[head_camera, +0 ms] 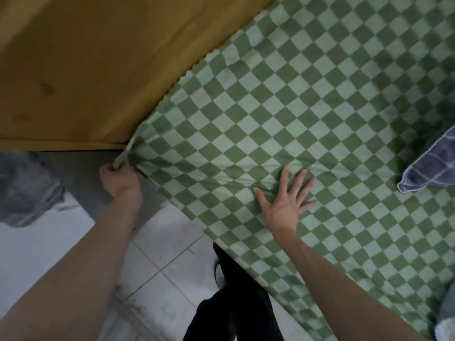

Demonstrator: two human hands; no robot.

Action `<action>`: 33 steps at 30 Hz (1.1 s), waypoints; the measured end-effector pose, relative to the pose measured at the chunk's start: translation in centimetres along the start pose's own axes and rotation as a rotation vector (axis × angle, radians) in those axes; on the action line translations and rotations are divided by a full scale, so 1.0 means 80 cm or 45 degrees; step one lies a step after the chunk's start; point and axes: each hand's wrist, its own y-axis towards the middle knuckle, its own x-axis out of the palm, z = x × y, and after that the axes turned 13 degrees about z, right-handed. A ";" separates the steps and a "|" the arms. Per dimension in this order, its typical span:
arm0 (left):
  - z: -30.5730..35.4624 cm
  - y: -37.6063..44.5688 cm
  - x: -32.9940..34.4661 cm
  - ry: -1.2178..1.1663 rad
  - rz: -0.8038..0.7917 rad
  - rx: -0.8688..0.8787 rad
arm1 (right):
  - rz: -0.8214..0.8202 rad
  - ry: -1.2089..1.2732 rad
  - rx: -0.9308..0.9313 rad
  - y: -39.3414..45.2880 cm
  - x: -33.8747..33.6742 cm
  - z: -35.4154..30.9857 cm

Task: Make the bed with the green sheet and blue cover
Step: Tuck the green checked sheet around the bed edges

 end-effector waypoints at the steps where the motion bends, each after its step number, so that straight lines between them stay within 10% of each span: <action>1: 0.007 0.005 0.006 -0.038 -0.013 -0.086 | 0.014 -0.009 -0.021 0.005 0.000 -0.012; 8: 0.026 0.032 0.016 -0.122 -0.277 -0.333 | 0.069 -0.101 -0.414 0.011 0.011 -0.080; 15: 0.039 0.045 0.023 0.035 -0.349 -0.372 | -0.072 -0.217 -1.591 -0.032 0.042 -0.091; 19: 0.016 0.028 0.001 0.266 -0.461 -0.277 | 0.270 0.078 -0.382 -0.059 0.027 -0.061; 22: -0.014 -0.020 -0.024 0.443 -0.720 -0.182 | 0.060 0.091 0.461 -0.103 0.022 -0.034; 26: -0.071 -0.091 -0.049 0.649 -1.407 -0.218 | -0.286 -0.154 -0.001 -0.221 0.048 -0.032; 28: -0.094 -0.109 -0.048 0.661 -1.372 -0.064 | -0.277 0.042 -0.122 -0.252 0.051 -0.032; 31: -0.110 -0.121 -0.046 0.661 -1.197 0.092 | -0.015 0.482 0.304 -0.245 0.046 -0.015; 33: -0.114 -0.122 -0.048 0.676 -1.165 0.158 | 0.136 0.585 1.012 -0.223 0.046 0.011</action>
